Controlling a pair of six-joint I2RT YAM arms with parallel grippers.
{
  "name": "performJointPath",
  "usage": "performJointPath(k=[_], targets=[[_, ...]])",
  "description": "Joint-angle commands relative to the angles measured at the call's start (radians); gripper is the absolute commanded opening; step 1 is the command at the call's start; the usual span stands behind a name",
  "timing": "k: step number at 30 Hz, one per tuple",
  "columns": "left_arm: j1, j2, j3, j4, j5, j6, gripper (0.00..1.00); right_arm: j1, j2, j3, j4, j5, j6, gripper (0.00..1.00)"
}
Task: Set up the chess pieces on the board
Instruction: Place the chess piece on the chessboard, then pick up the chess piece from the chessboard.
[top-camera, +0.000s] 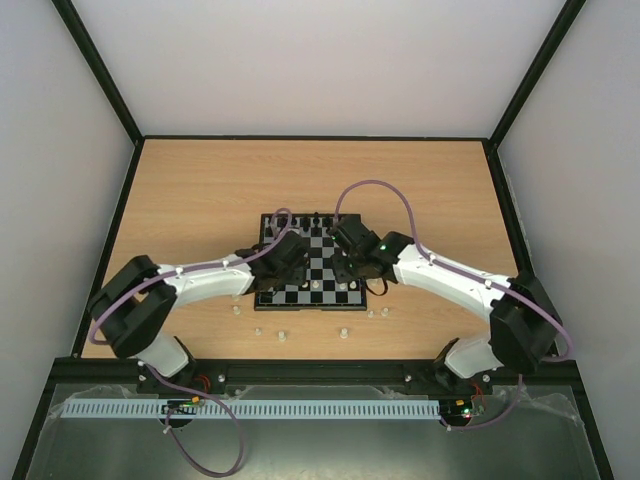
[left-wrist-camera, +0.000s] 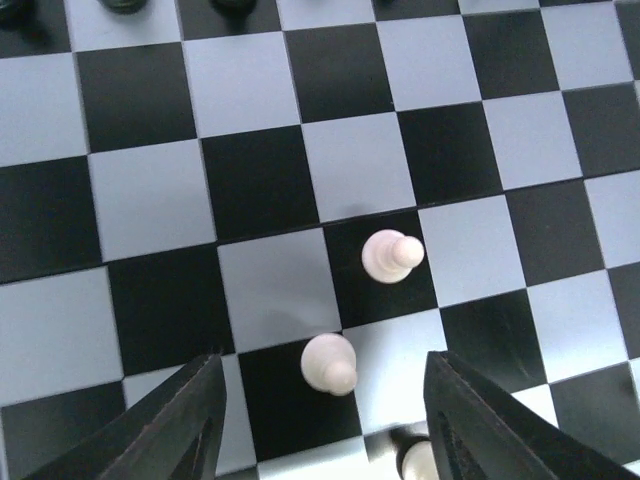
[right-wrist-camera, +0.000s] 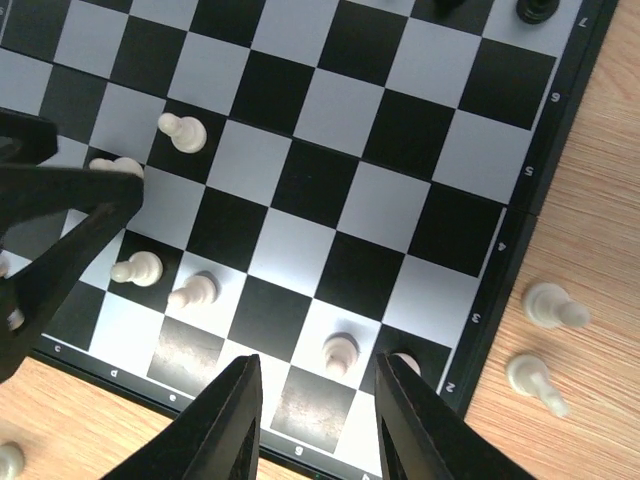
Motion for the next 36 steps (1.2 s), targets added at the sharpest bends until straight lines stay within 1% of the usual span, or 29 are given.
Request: performJointPath(k=[1,7,10,18,21,27,31,36], targets=[[-0.018,0.078,0.060,-0.011,-0.048,0.009,0.53,0.007,-0.043,-0.035,-0.064,0.033,0.002,0.32],[-0.022,0.117,0.084,-0.031,-0.076,0.002,0.42,0.005,-0.069,-0.058,-0.062,0.048,-0.001,0.32],[-0.023,0.111,0.079,-0.043,-0.086,-0.004,0.30,0.005,-0.070,-0.063,-0.060,0.045,-0.004,0.32],[-0.061,0.083,0.059,-0.085,-0.125,-0.030,0.10,0.005,-0.075,-0.073,-0.053,0.044,-0.004,0.32],[-0.080,0.056,0.039,-0.097,-0.130,-0.047,0.08,0.005,-0.076,-0.075,-0.051,0.042,-0.004,0.32],[-0.120,0.006,-0.004,-0.120,-0.142,-0.084,0.08,0.005,-0.074,-0.082,-0.045,0.037,0.000,0.32],[-0.123,-0.018,-0.036,-0.119,-0.144,-0.100,0.08,0.005,-0.074,-0.079,-0.046,0.035,0.000,0.32],[-0.131,-0.025,-0.042,-0.122,-0.142,-0.103,0.08,0.005,-0.072,-0.075,-0.047,0.030,0.002,0.32]])
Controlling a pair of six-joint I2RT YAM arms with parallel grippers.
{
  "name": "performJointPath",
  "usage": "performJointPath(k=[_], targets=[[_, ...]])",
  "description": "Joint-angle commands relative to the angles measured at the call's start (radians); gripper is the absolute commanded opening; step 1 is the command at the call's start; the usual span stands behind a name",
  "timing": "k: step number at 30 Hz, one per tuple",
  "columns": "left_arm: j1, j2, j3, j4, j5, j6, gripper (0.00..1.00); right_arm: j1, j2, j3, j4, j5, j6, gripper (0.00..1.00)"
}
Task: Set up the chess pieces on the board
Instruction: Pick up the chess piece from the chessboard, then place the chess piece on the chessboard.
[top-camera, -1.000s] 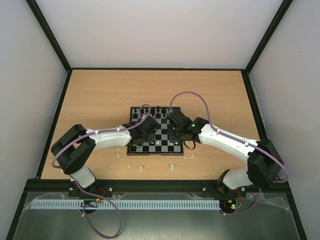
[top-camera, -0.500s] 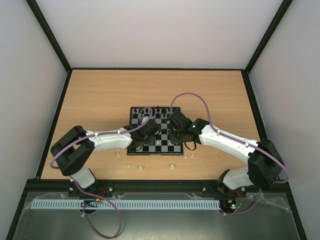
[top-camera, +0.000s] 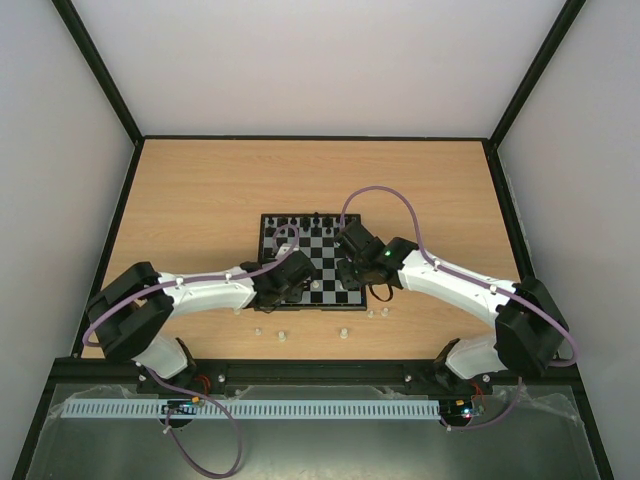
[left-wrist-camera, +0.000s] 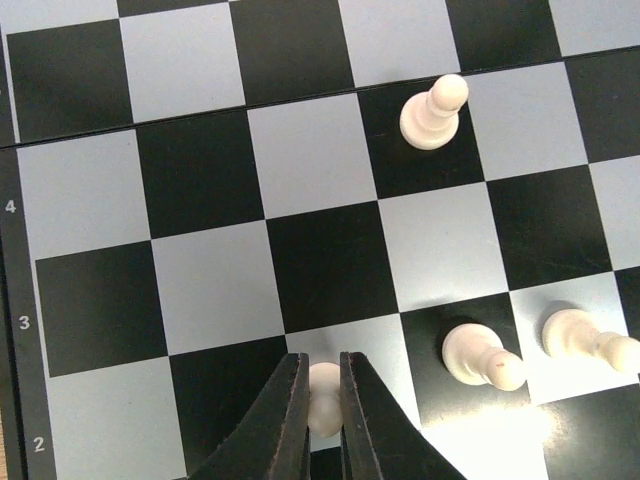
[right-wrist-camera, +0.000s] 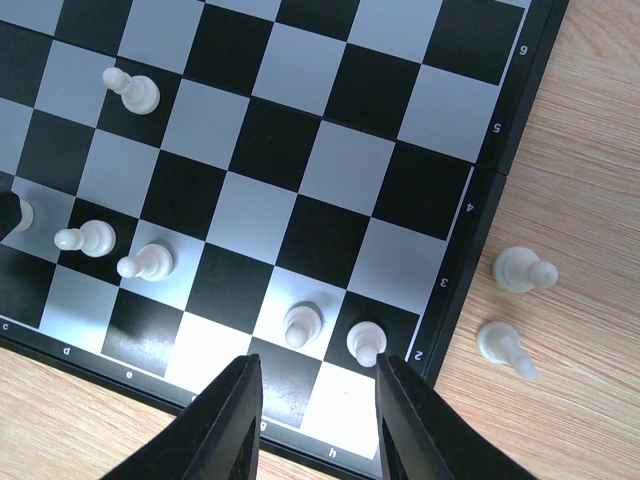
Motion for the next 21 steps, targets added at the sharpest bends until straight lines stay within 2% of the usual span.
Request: performJointPath(k=[1,16,21], targets=[[-0.012,-0.021,-0.010,-0.024,-0.022,-0.019,0.08,0.005,-0.019,-0.007,-0.038,0.004,0.002,0.32],[-0.020,0.001,0.006,-0.001,-0.014,-0.010,0.10,0.005,-0.001,-0.005,-0.035,0.004,0.003,0.32],[-0.021,-0.005,0.009,-0.006,-0.017,-0.013,0.15,0.005,0.000,-0.003,-0.034,0.002,0.002,0.32]])
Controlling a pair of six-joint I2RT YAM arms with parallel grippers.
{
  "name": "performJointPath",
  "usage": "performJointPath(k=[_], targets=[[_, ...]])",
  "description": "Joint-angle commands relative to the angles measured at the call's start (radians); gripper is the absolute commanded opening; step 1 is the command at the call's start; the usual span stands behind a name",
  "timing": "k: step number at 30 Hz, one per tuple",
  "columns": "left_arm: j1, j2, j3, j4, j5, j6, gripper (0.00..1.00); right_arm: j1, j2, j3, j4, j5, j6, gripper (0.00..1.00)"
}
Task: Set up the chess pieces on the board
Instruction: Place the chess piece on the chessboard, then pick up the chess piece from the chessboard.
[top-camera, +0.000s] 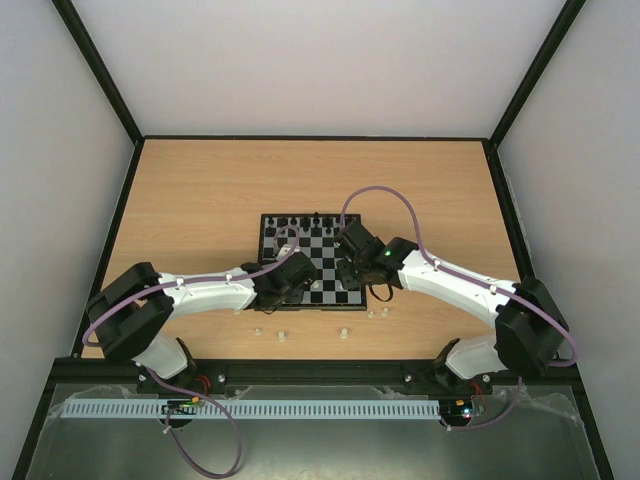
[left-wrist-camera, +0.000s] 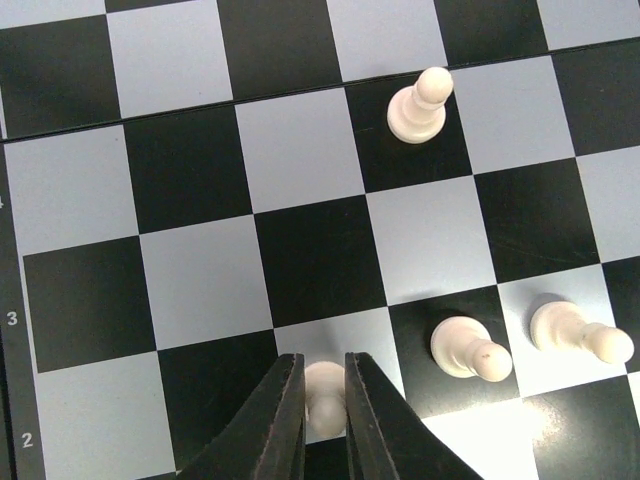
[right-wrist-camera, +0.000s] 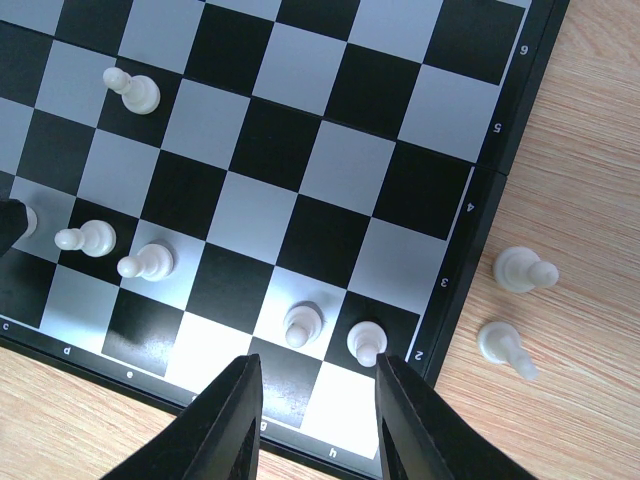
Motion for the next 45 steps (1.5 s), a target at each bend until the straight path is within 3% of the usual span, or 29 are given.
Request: performJointPath(k=[1,8,11,17,20,32,45], targets=[[-0.011,-0.012,0.013,-0.009,-0.016,-0.010,0.17,0.005,0.001,-0.001,-0.033,0.003,0.002,0.32],[-0.014,-0.086,0.017,-0.034,-0.039,-0.013,0.36,0.005,0.017,0.022,-0.034,0.003,-0.001,0.35],[-0.014,-0.151,0.016,-0.063,-0.068,-0.019,0.51,0.005,0.036,0.046,-0.034,0.001,-0.004,0.45],[0.019,-0.357,-0.025,-0.167,-0.165,-0.055,0.84,0.005,0.121,0.123,-0.019,-0.015,-0.024,0.77],[0.057,-0.445,-0.058,-0.199,-0.175,-0.065,0.99,0.005,0.191,0.178,-0.007,-0.032,-0.038,0.81],[0.128,-0.676,-0.168,-0.259,-0.175,-0.107,0.99,0.005,0.509,0.437,-0.008,-0.100,-0.068,0.60],[0.131,-0.670,-0.179,-0.230,-0.154,-0.092,1.00,0.005,0.615,0.526,-0.024,-0.116,-0.082,0.25]])
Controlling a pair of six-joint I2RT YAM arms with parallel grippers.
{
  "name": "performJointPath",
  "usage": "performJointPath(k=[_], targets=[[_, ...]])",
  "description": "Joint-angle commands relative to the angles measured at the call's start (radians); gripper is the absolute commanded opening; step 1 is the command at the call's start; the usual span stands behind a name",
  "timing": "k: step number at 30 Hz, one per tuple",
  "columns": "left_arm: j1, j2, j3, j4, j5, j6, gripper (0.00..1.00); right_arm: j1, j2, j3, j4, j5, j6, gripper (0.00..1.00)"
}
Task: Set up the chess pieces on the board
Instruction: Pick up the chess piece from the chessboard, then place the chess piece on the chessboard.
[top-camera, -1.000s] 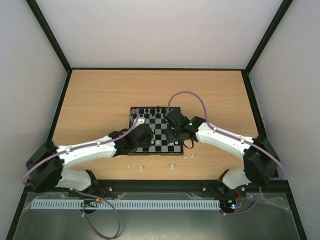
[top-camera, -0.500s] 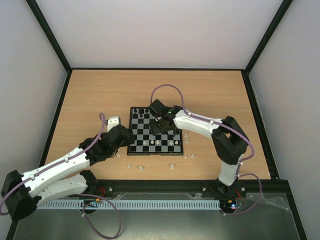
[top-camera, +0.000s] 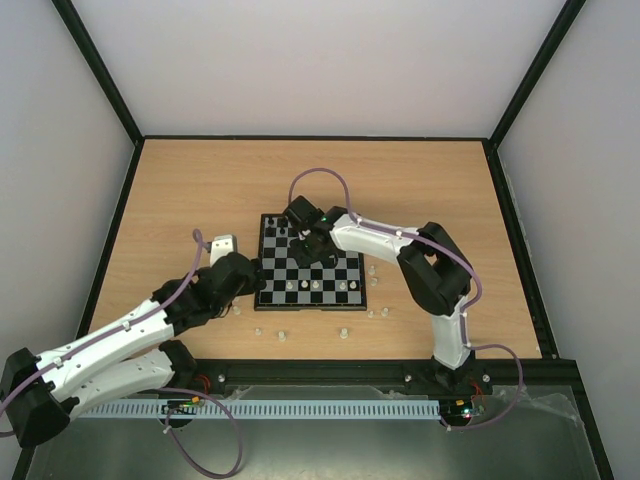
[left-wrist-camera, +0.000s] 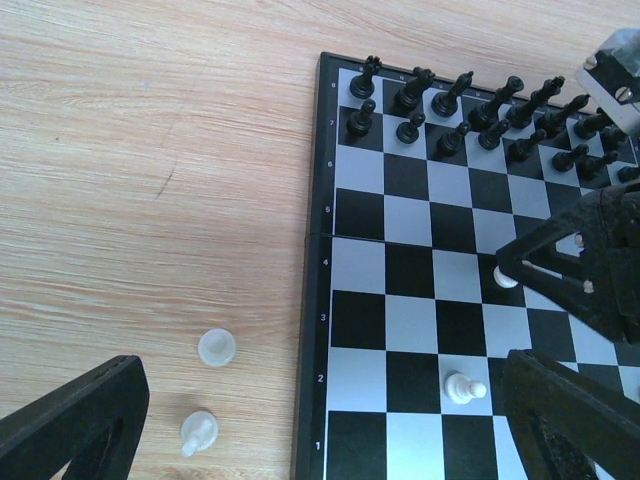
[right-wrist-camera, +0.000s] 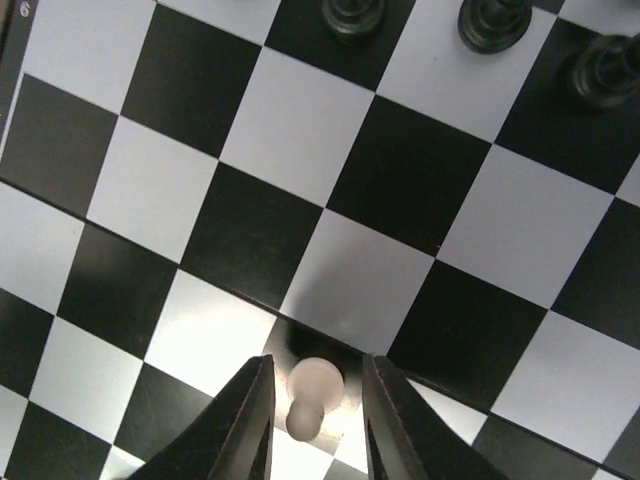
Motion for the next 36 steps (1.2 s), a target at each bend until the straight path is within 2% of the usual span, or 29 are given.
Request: performJointPath(k=[1,4,6,21,36], targets=[[0.006,0.001,-0.014,0.002,-0.002,0.004,1.00,0.005,0.032,0.042,-0.052,-0.001,-0.010,0.21],[0.006,0.000,-0.014,0.004,0.001,0.005,1.00,0.004,0.041,0.052,-0.069,0.009,-0.011,0.06],[0.007,0.001,-0.015,0.004,0.004,0.004,1.00,0.005,0.029,0.044,-0.075,0.020,-0.009,0.02],[0.006,0.030,-0.004,0.034,0.037,0.012,1.00,0.007,-0.300,-0.204,-0.091,0.103,0.023,0.01],[0.005,0.092,0.033,0.043,0.035,0.027,1.00,0.006,-0.368,-0.239,-0.114,0.115,0.010,0.01]])
